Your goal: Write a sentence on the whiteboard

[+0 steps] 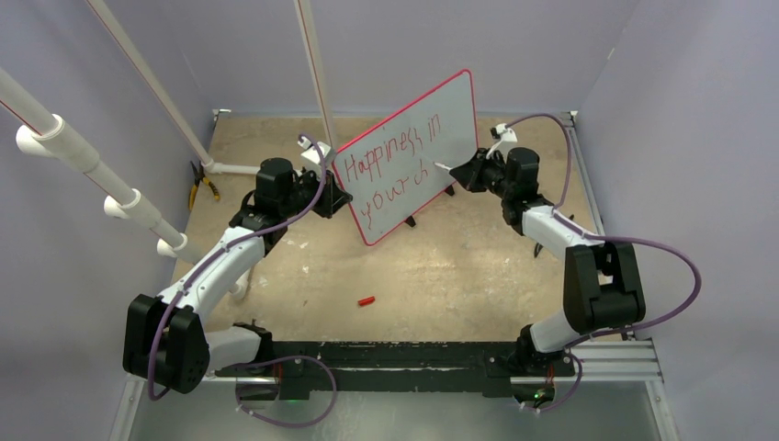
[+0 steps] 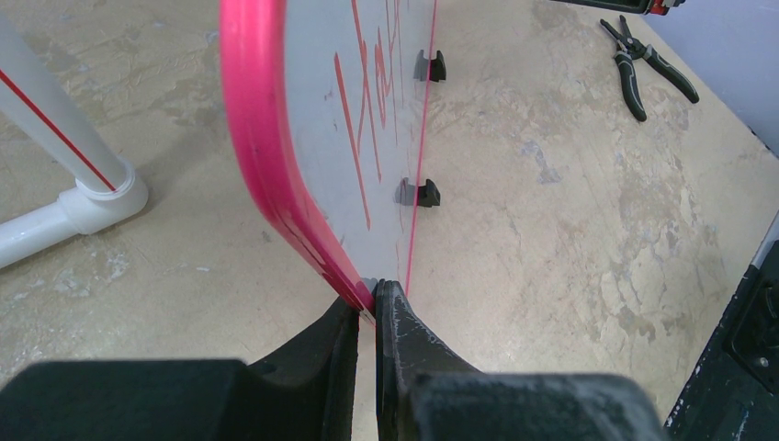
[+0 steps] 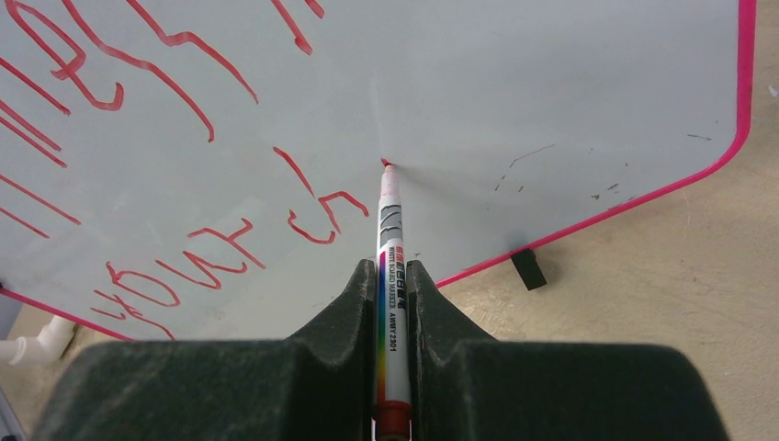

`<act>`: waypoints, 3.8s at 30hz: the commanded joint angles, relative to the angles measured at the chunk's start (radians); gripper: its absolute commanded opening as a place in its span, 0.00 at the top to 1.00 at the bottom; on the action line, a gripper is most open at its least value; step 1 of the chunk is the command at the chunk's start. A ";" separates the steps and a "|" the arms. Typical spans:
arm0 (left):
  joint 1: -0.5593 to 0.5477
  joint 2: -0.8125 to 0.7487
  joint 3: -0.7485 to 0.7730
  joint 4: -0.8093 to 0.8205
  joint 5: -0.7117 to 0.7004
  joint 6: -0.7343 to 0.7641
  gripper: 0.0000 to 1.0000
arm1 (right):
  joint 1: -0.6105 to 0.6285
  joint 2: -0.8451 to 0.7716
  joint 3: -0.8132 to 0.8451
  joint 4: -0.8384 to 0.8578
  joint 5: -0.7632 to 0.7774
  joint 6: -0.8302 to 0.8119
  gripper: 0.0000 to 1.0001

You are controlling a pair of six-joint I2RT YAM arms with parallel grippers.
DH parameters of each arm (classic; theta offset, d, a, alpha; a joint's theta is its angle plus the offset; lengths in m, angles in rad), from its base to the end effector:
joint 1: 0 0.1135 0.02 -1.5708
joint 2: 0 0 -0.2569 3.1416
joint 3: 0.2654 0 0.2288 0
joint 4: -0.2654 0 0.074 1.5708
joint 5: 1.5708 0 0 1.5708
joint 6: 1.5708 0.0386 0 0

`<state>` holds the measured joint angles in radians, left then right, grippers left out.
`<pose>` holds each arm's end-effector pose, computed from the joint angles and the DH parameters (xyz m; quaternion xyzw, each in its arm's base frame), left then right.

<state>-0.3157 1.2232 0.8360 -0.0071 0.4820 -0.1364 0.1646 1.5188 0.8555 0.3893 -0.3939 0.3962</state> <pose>0.2411 -0.0976 0.2857 0.2042 0.7928 -0.3143 0.4807 0.3163 0.0676 0.2517 -0.0271 0.7901 0.3138 0.5259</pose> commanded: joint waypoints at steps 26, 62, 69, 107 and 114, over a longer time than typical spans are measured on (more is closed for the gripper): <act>-0.018 0.003 0.010 -0.037 0.008 0.039 1.00 | 0.018 0.014 0.053 -0.046 0.057 -0.052 1.00; -0.019 -0.003 0.009 -0.040 0.004 0.043 1.00 | 0.050 -0.054 0.063 -0.022 0.057 -0.057 1.00; -0.018 -0.008 0.010 -0.041 0.003 0.043 1.00 | 0.049 -0.126 0.028 -0.065 0.160 -0.029 1.00; -0.019 -0.005 0.009 -0.040 0.006 0.041 1.00 | 0.048 -0.001 -0.007 -0.043 0.188 -0.028 1.00; -0.019 -0.007 0.009 -0.040 0.006 0.041 1.00 | 0.049 -0.002 -0.006 -0.049 0.195 -0.030 1.00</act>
<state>-0.3176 1.2224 0.8360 -0.0097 0.4824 -0.1360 0.2096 1.5261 0.8516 0.3130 -0.2207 0.3733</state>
